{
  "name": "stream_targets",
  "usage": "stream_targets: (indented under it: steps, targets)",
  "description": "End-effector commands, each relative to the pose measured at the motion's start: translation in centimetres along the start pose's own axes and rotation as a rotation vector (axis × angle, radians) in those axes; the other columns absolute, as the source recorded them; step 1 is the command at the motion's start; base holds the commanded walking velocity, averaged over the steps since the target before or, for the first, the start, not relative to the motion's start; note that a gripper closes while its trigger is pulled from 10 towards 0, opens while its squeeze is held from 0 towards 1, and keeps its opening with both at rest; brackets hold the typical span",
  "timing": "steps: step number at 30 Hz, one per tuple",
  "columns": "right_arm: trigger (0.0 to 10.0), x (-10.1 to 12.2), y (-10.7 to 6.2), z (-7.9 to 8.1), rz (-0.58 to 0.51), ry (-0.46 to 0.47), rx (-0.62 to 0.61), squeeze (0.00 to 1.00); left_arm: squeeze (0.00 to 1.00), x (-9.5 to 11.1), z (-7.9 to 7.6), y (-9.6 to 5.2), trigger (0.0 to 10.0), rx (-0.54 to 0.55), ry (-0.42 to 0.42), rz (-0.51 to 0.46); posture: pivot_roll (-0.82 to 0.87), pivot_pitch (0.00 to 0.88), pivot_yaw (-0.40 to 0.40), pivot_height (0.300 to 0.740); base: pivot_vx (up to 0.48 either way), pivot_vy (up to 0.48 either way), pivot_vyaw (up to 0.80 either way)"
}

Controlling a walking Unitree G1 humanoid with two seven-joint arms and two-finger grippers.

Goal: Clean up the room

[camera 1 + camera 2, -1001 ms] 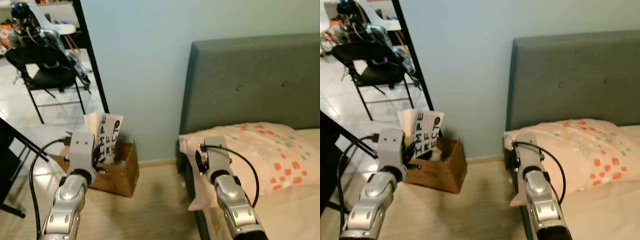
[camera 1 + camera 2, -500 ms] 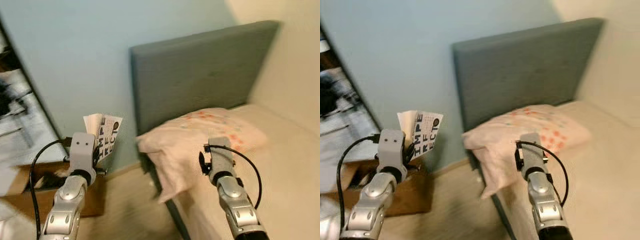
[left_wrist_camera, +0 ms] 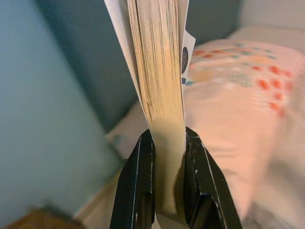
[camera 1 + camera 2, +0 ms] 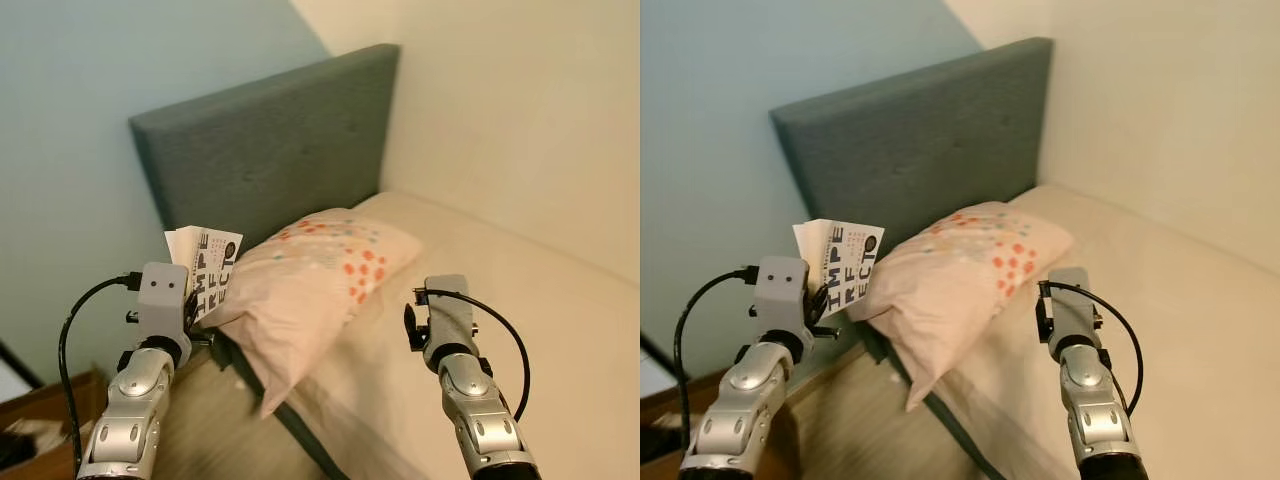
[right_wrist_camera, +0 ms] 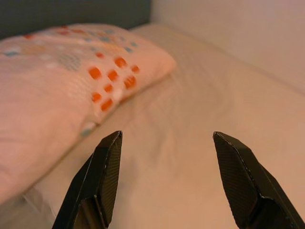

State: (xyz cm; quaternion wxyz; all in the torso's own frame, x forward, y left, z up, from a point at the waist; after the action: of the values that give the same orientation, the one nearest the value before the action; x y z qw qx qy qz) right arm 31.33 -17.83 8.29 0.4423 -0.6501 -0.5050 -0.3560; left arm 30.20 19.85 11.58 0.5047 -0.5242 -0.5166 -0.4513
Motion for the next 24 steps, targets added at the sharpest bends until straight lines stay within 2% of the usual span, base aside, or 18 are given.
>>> stream_targets:
  steps: [1, 8, 11, 15, 18, 24]
  targets:
    - [10.0, -0.1, -0.1, 0.2, 0.009, 0.005, 0.012, 0.0, 0.0, 0.3, 0.1, 0.1, 10.0, -0.011, -0.015, -0.006, -0.06, 0.059, 0.035, 0.74, 0.0, 0.0, -0.8]
    - [10.0, -0.2, -0.3, 0.2, 0.016, 0.011, 0.013, 0.0, 0.0, 0.1, -0.2, -0.1, 10.0, -0.022, -0.032, -0.005, -0.06, 0.062, 0.032, 0.74, 0.0, 0.0, -0.8]
    - [10.0, -0.3, -0.3, 0.1, 0.017, 0.006, 0.018, 0.0, 0.0, -1.2, -1.0, -0.4, 10.0, -0.105, -0.058, 0.07, -0.07, 0.065, 0.027, 0.74, 0.0, 0.0, -0.8]
    - [10.0, -0.3, -0.3, 0.0, 0.018, 0.003, 0.019, 0.0, 0.0, -2.2, -1.1, -0.7, 10.0, -0.125, -0.076, 0.126, -0.07, 0.068, 0.026, 0.74, 0.0, 0.0, -0.8]
    - [10.0, -0.3, -0.3, 0.0, 0.018, 0.002, 0.02, 0.0, 0.0, -2.4, -1.0, -0.8, 10.0, -0.118, -0.082, 0.132, -0.07, 0.068, 0.026, 0.74, 0.0, 0.0, -0.8]
    - [10.0, -0.1, -0.4, 0.0, 0.016, -0.004, 0.034, 0.0, 0.0, -2.4, 0.1, -0.6, 10.0, -0.029, -0.09, 0.108, -0.07, 0.073, 0.016, 0.74, 0.0, 0.0, -0.8]
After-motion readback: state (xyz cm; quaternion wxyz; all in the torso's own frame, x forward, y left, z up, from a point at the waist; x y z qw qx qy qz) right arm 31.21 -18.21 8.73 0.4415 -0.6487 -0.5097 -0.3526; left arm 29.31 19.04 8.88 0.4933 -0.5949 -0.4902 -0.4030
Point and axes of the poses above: a point about 5 cm out from each wrist's last joint towards the gripper, its own y axis pointing out of the wrist towards the gripper, its own x axis along the axis of the wrist's last joint, z = x × y, the point moved 1 cm from there along y, pointing out of the wrist towards the gripper, and after that the axes turned 10 degrees about -y, right-handed, at the moved point
